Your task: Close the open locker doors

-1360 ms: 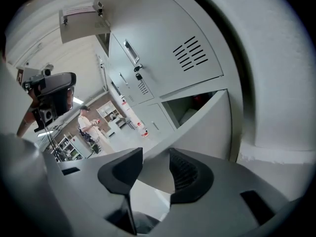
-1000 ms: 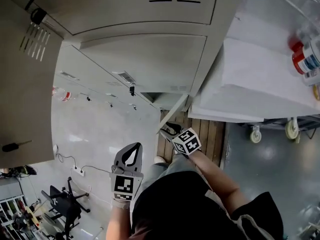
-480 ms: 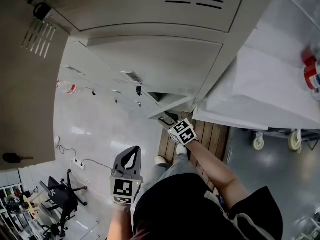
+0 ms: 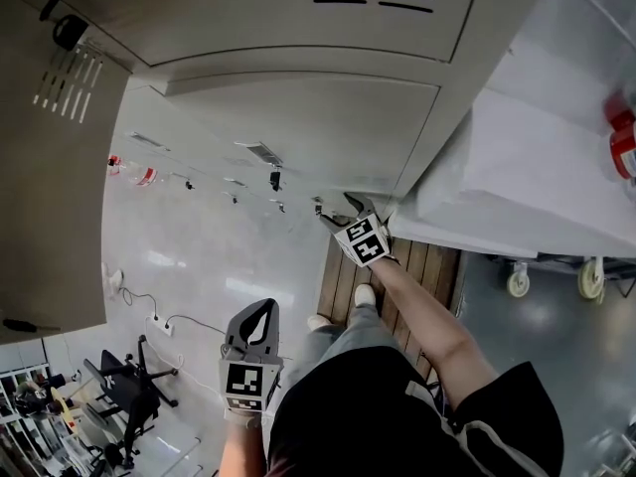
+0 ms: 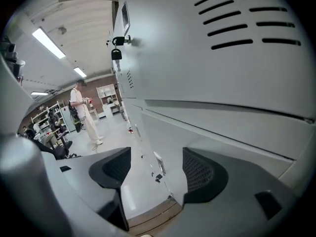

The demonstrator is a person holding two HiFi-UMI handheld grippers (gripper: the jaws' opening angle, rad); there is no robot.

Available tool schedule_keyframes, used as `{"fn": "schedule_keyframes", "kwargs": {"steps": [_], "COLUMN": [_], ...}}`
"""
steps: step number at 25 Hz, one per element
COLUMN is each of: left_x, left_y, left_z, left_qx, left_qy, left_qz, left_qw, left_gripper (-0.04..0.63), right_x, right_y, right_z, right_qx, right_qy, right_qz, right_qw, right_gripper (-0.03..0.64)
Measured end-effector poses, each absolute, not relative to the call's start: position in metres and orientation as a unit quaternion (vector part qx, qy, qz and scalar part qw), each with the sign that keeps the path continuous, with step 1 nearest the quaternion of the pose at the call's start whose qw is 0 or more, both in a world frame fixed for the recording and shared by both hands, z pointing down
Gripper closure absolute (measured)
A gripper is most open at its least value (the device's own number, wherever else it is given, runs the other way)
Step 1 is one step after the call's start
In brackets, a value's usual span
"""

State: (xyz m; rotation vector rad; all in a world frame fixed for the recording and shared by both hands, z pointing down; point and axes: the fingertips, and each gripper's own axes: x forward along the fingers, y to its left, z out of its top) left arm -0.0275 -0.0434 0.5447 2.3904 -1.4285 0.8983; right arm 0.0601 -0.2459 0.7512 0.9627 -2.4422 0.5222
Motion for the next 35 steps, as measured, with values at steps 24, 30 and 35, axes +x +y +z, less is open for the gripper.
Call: {"fn": "schedule_keyframes", "kwargs": {"steps": [24, 30, 35], "left_x": [-0.026, -0.032, -0.048], "left_y": [-0.047, -0.053, -0.056], "left_z": [0.535, 0.507, 0.475], "left_qx": [0.814, 0.814, 0.810], "left_qy": [-0.491, -0.514, -0.539], "left_qz": [0.296, 0.264, 0.224], "left_qw": [0.092, 0.067, 0.054], "left_gripper": [0.575, 0.577, 0.577], "right_x": [0.049, 0.029, 0.013], "right_y": [-0.205, -0.177, -0.157], "right_z": [0.671, 0.569, 0.491], "right_qx": [0.332, 0.305, 0.279], "right_qy": [-0.912, -0.940, -0.955], "right_qz": [0.180, 0.134, 0.095], "right_qw": [0.159, 0.076, 0.027], "right_gripper": [0.532, 0.589, 0.589]}}
